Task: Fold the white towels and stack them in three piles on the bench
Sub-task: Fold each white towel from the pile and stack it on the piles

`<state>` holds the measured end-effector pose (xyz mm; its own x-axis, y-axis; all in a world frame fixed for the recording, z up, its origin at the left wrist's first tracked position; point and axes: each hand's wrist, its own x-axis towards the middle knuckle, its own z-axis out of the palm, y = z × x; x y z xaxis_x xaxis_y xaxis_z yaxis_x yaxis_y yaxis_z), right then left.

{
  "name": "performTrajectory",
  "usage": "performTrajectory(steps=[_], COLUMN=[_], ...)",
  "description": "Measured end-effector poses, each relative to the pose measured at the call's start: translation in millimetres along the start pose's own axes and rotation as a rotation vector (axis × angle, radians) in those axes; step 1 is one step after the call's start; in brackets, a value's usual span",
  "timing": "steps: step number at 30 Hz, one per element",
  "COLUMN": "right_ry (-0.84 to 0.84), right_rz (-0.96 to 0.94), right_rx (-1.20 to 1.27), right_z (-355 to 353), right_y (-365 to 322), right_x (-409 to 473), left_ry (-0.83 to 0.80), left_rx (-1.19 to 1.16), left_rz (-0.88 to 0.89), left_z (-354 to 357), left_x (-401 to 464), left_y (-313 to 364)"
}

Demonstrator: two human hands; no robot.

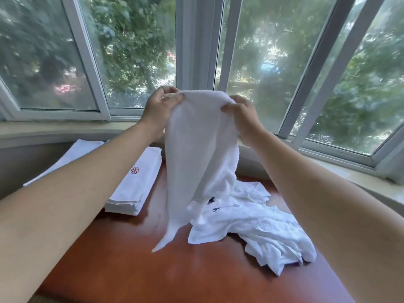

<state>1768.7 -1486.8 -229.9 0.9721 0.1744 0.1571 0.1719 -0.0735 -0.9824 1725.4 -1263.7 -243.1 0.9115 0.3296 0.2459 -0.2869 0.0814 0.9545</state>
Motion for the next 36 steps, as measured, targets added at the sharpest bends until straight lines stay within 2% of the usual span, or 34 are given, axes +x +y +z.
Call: performTrajectory(steps=[2,3,5,7,12,18,22,25,27,30,32,34,36], right_ry=[-0.016,-0.024,-0.054,-0.088,-0.09,-0.086,-0.302,-0.525,-0.626,-0.69,-0.739,-0.78,-0.74], right_rz=[0.029,0.043,0.073,0.108,0.121,0.317,0.595,0.835,0.918,1.037,1.123,1.119,1.034], right_rx=[0.033,0.009,-0.049,-0.09,-0.346,-0.381,-0.392,-0.461,-0.431,-0.342,-0.207,-0.065,-0.015], right_z=[4.9,8.0,13.6,17.2,8.8,-8.3,-0.3,9.1,16.1,24.7,33.0,42.2,50.6], right_y=[0.1,3.5,17.5,36.4,95.2,168.6,213.7,245.8,265.1,284.9,289.4,283.3,279.8], right_x=[0.2,-0.3,-1.3,-2.5,-0.4,-15.8,-38.3,-62.1,-72.7,-75.5,-70.6,-66.6,-63.0], left_ry=[-0.082,-0.173,-0.376,-0.471,-0.307,-0.3,-0.23,-0.219,-0.197,-0.152,-0.093,-0.056,-0.027], left_rx=[-0.062,-0.035,0.234,0.48,0.345,0.339,0.335,0.329,0.295,0.181,0.095,0.033,0.042], left_rz=[-0.061,-0.137,-0.369,-0.554,-0.671,-0.782,-0.908,-0.879,-0.852,-0.778,-0.715,-0.69,-0.711], left_z=[-6.6,-11.6,-26.7,-45.4,-66.9,-69.3,-69.6,-65.1,-61.6,-62.4,-70.1,-82.1,-96.7], left_x=[-7.5,-15.9,-42.0,-65.2,-65.3,-58.0,-61.1,-57.4,-50.7,-35.2,-27.6,-27.1,-32.6], left_y=[1.7,-7.6,-39.7,-71.4,-88.2,-98.9,-114.0,-114.7,-107.3,-86.8,-73.1,-67.0,-70.5])
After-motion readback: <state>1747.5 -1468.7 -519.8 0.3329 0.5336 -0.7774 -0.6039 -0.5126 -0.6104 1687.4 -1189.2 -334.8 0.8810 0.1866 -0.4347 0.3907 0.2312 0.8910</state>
